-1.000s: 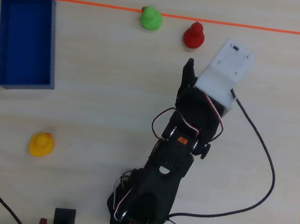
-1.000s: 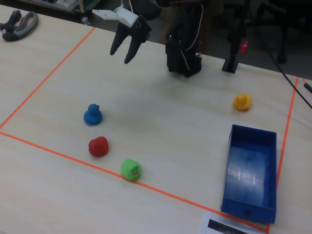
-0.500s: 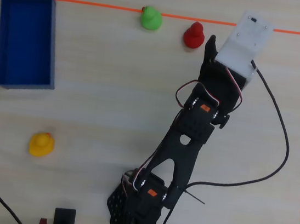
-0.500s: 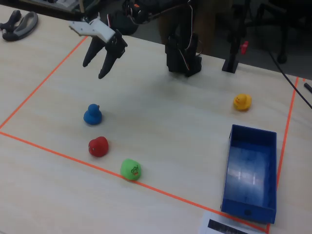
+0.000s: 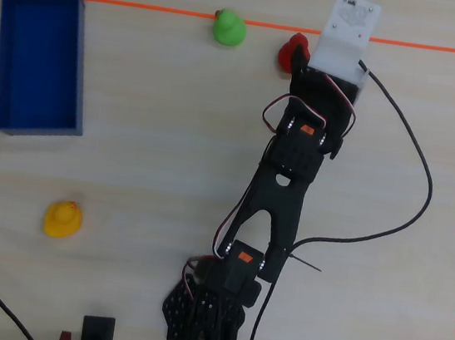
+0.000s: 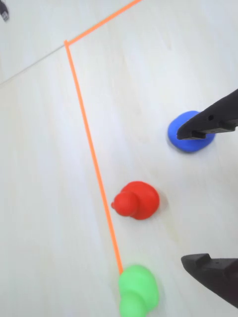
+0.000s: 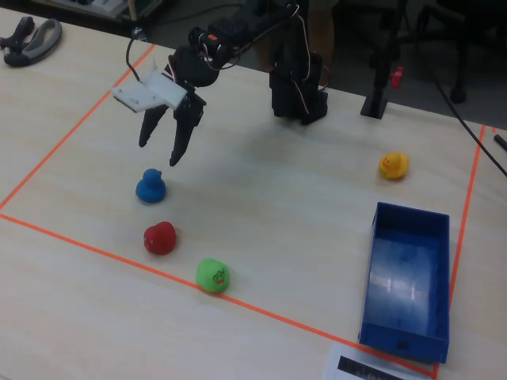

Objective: Grasp red duck and put it into box.

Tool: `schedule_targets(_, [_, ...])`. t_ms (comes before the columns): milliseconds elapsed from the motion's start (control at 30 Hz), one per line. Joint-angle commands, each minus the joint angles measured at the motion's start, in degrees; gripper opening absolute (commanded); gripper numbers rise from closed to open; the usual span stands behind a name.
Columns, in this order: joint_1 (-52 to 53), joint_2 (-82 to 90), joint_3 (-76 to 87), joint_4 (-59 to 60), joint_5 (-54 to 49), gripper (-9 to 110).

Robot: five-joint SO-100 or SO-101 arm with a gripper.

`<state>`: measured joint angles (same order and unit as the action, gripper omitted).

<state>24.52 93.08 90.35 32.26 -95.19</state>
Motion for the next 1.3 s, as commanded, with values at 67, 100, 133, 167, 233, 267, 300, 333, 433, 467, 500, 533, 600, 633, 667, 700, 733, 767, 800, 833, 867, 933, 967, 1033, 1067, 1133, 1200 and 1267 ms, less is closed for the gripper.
schedule_targets(67, [1.1, -4.4, -7.8, 0.6, -3.7, 33])
schedule_targets(100, [1.5, -5.8, -9.1, 0.6, -4.0, 33])
schedule_targets(133, [1.8, -7.2, -10.5, 0.9, -4.3, 33])
schedule_targets(167, [1.9, -8.6, -12.4, 1.3, -4.5, 33])
schedule_targets(233, [2.2, -11.0, -16.0, 1.8, -5.1, 34])
schedule_targets(267, [2.2, -12.0, -17.7, 1.9, -5.5, 34])
schedule_targets(300, [2.2, -12.9, -19.0, 1.9, -6.1, 34])
schedule_targets(333, [2.1, -13.7, -20.1, 1.9, -6.6, 34])
schedule_targets(433, [1.1, -15.1, -21.2, -0.4, -7.2, 35])
schedule_targets(467, [0.6, -15.6, -20.9, -2.5, -7.1, 35])
schedule_targets(500, [0.1, -16.1, -20.8, -4.7, -6.7, 36])
schedule_targets(533, [-0.4, -16.8, -21.1, -6.2, -6.1, 36])
schedule_targets(600, [-1.6, -18.5, -23.3, -6.3, -4.7, 36])
schedule_targets(633, [-2.1, -19.3, -24.5, -5.7, -4.0, 37])
schedule_targets(667, [-2.6, -20.0, -25.7, -4.9, -3.6, 37])
schedule_targets(700, [-3.1, -20.7, -26.4, -4.6, -3.2, 36])
schedule_targets(733, [-3.5, -21.5, -27.0, -4.6, -3.1, 36])
schedule_targets(767, [-3.9, -22.3, -27.6, -4.6, -3.1, 36])
schedule_targets(800, [-4.2, -23.3, -28.5, -4.6, -3.1, 36])
schedule_targets(833, [-4.4, -24.4, -29.6, -4.6, -3.0, 36])
schedule_targets(867, [-4.7, -25.6, -30.9, -4.6, -2.7, 36])
schedule_targets(933, [-4.9, -27.9, -33.7, -3.4, -2.2, 36])
schedule_targets(967, [-5.0, -29.0, -34.7, -3.3, -2.0, 36])
schedule_targets(1033, [-4.9, -31.3, -36.7, -3.3, -1.9, 36])
schedule_targets(1067, [-4.8, -32.4, -37.8, -3.3, -1.9, 36])
schedule_targets(1133, [-4.6, -34.8, -40.1, -3.3, -1.8, 36])
schedule_targets(1200, [-4.4, -36.7, -42.0, -3.3, -1.6, 36])
schedule_targets(1267, [-4.4, -38.3, -42.8, -3.3, -1.2, 36])
